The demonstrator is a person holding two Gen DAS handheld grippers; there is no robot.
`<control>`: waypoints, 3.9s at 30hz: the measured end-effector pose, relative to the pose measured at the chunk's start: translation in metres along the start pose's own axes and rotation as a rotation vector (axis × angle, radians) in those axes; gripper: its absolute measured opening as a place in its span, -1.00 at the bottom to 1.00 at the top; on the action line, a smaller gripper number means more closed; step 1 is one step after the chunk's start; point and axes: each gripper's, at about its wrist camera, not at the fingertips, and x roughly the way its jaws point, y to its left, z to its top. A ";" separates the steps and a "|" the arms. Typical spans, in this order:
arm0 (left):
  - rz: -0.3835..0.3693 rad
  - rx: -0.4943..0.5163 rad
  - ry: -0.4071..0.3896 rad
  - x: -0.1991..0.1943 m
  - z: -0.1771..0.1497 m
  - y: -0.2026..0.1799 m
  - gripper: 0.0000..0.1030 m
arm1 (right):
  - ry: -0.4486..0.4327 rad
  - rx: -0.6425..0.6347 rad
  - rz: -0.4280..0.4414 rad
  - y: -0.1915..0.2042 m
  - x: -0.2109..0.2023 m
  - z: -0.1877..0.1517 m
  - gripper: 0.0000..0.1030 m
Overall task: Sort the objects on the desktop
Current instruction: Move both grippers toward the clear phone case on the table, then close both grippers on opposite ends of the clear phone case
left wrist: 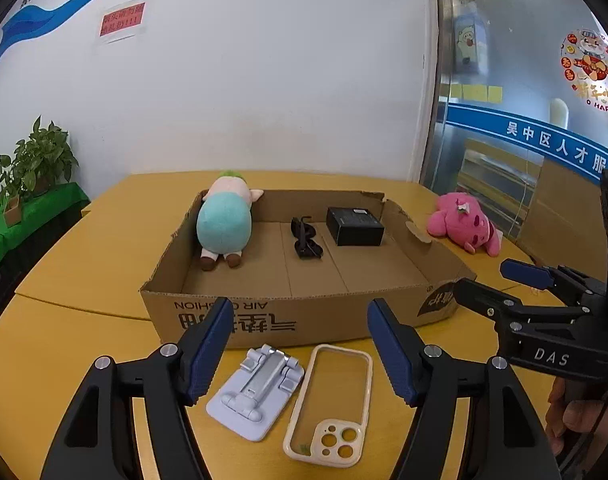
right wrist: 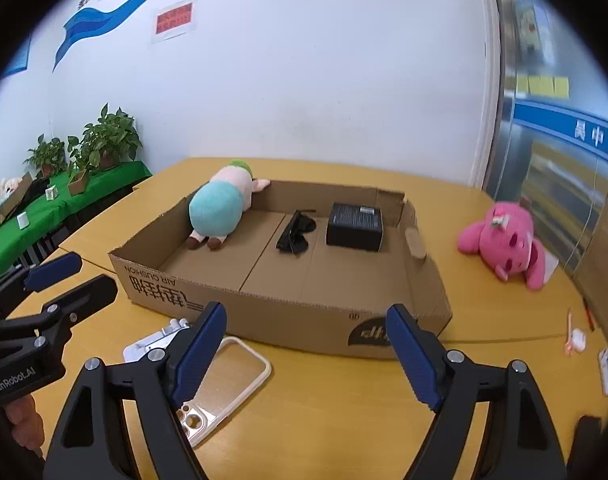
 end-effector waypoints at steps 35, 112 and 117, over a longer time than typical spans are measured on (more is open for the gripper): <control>-0.211 0.103 0.459 0.061 -0.089 -0.030 0.40 | 0.433 0.018 0.023 -0.013 0.098 -0.083 0.11; -0.804 0.952 0.570 0.104 -0.087 -0.038 0.57 | 0.432 -0.875 0.647 -0.001 0.063 -0.087 0.76; -0.817 0.974 0.576 0.104 -0.084 -0.039 0.57 | 0.568 -0.926 0.709 0.015 0.086 -0.093 0.81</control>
